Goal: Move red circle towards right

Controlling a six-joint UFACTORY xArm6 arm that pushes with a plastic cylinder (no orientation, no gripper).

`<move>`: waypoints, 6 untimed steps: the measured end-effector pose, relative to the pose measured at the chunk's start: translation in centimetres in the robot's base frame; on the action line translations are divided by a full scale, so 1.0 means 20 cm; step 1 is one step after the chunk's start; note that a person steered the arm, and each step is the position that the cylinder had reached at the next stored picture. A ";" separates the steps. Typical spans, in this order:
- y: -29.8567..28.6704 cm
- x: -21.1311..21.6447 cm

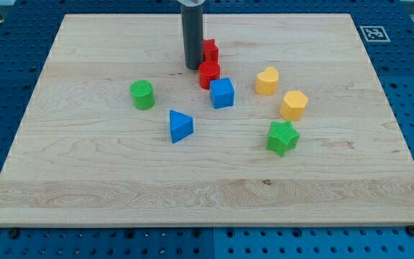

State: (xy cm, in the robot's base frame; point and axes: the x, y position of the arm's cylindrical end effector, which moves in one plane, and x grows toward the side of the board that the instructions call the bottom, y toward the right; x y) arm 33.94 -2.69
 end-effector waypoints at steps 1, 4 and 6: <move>-0.13 0.04; -0.09 0.22; -0.05 0.13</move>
